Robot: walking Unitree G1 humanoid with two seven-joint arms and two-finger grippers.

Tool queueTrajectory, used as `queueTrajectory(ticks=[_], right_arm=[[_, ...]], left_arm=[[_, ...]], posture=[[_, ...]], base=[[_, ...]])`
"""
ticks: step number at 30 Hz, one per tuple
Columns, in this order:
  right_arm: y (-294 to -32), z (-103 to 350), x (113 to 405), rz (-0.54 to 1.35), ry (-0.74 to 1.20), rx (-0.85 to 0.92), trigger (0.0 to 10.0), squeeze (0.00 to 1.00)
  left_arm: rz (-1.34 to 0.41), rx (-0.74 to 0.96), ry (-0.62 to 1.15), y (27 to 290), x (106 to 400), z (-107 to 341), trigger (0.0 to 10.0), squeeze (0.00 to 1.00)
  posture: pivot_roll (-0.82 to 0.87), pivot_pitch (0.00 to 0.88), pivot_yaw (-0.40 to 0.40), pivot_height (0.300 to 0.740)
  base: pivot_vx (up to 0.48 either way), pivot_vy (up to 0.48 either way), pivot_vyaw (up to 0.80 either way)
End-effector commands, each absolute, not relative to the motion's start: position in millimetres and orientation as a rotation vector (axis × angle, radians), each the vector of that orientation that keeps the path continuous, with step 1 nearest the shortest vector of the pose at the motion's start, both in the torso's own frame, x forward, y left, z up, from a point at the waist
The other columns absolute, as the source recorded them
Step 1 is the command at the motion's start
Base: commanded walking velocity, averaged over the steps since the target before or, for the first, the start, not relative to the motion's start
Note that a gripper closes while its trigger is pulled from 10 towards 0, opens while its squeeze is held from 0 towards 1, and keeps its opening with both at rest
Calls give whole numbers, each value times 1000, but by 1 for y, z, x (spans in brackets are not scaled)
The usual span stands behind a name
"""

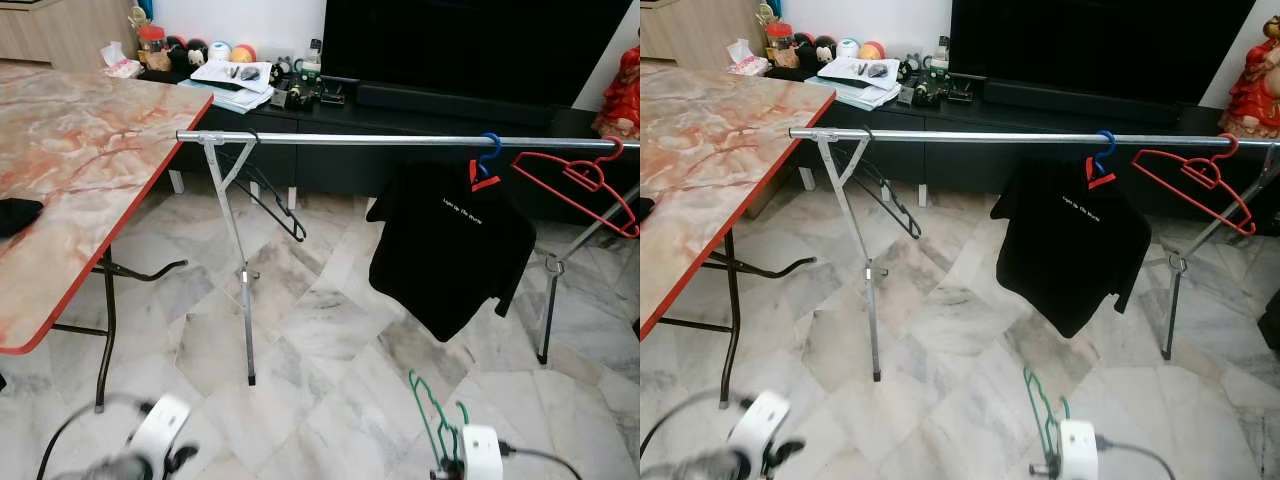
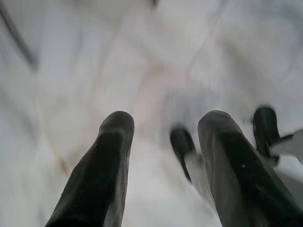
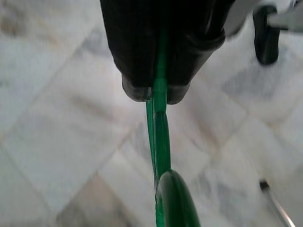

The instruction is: Hang hanger

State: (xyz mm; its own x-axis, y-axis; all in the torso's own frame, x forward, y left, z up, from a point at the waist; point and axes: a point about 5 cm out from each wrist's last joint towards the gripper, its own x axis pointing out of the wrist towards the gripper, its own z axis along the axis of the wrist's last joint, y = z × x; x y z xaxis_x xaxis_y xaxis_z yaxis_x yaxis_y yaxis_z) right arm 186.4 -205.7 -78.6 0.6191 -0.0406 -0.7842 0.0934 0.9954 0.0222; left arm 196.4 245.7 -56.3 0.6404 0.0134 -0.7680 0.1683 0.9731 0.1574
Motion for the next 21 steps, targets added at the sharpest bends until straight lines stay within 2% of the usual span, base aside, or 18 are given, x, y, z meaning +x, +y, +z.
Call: queueTrajectory(ticks=[1,3,4,5,7,8,16,21], right_arm=[[-211,-83,176,-122,921,71,0,0],[-214,-86,168,-143,937,82,0,0],[-216,-87,163,-155,951,80,745,0],[-218,-88,161,-161,949,92,2627,0],[-218,-88,161,-164,943,105,2627,0],[-219,-88,160,-163,944,104,10000,0],[-223,-88,156,-178,949,97,10000,0],[-221,-88,157,-155,942,80,10000,0]], left_arm=[[-17,181,919,247,181,-67,10000,0],[10,149,946,245,171,-73,10000,0],[24,129,982,243,161,-79,10000,0],[31,116,1003,243,154,-83,10000,0],[46,101,1011,243,151,-84,10000,0],[61,87,1015,243,148,-85,10000,0],[70,72,1009,241,149,-86,10000,0],[64,71,1007,233,159,-85,10000,0]], posture=[[136,123,-85,740],[135,123,-82,740],[132,123,-81,740],[129,123,-79,740],[125,122,-75,740],[120,121,-72,740],[115,114,-61,740],[116,111,-57,740]], base=[[0,0,0],[0,0,0],[0,0,0],[0,0,0],[0,0,0],[0,0,0],[0,0,0],[0,0,0]])
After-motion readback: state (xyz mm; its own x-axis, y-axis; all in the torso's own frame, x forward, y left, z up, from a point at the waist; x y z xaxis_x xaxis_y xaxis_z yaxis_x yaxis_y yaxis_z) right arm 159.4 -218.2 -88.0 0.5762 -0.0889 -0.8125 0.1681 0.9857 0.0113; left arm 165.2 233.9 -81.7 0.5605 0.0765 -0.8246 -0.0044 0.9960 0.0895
